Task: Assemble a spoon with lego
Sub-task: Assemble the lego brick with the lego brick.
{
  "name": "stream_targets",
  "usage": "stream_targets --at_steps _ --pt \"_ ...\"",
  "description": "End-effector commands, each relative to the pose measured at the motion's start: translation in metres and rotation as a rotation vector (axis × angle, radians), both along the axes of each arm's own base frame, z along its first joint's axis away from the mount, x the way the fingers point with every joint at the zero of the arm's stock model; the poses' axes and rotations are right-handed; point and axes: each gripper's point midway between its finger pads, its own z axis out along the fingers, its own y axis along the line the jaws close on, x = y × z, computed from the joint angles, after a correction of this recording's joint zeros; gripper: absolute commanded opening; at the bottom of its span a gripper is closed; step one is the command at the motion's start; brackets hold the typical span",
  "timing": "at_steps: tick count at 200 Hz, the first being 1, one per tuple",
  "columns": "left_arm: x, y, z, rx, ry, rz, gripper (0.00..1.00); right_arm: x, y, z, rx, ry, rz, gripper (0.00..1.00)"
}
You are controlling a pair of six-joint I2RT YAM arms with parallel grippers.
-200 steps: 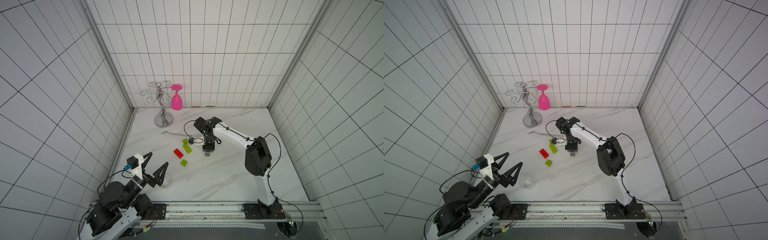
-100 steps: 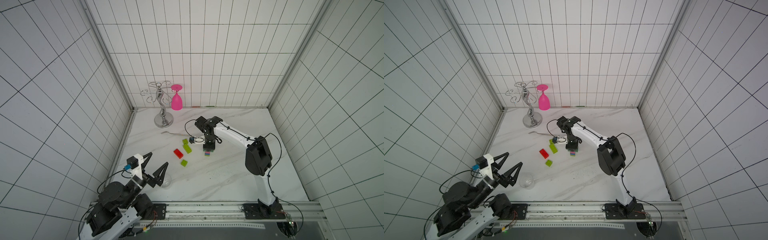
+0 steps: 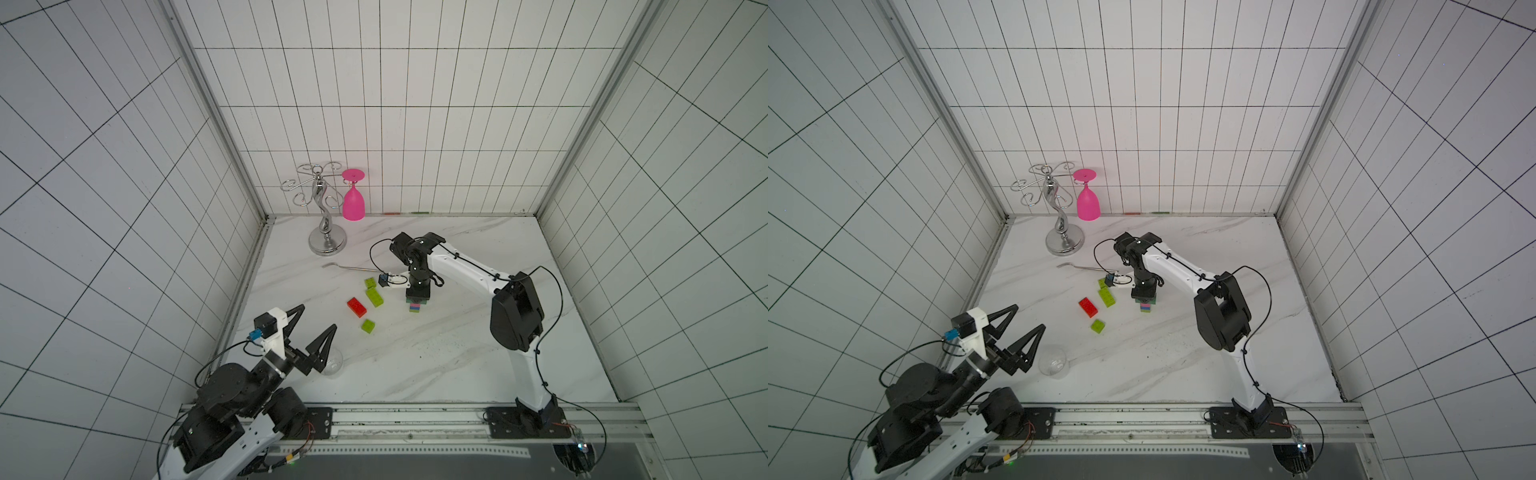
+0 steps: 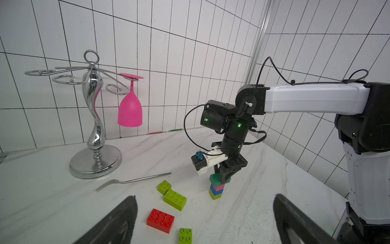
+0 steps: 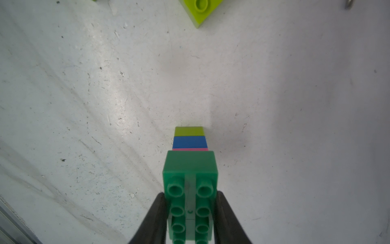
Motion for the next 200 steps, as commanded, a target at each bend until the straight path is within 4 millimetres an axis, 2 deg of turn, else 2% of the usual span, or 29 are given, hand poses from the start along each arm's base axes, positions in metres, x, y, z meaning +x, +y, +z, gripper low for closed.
stream_targets --at_steps 1,35,129,200 --pt "-0.002 0.0 -0.003 0.011 -0.005 -0.008 0.99 -0.015 -0.005 -0.033 -0.074 0.106 0.017 0.28" --pt "-0.002 0.0 -0.003 0.011 -0.006 -0.008 0.99 -0.022 -0.003 -0.038 -0.067 0.143 0.019 0.28" --pt "-0.002 0.001 -0.003 0.011 -0.005 -0.007 0.99 -0.024 0.002 -0.049 -0.052 0.165 0.028 0.28" --pt "-0.003 0.0 -0.003 0.011 -0.005 -0.009 0.99 -0.033 0.005 -0.023 0.005 0.171 0.04 0.26"
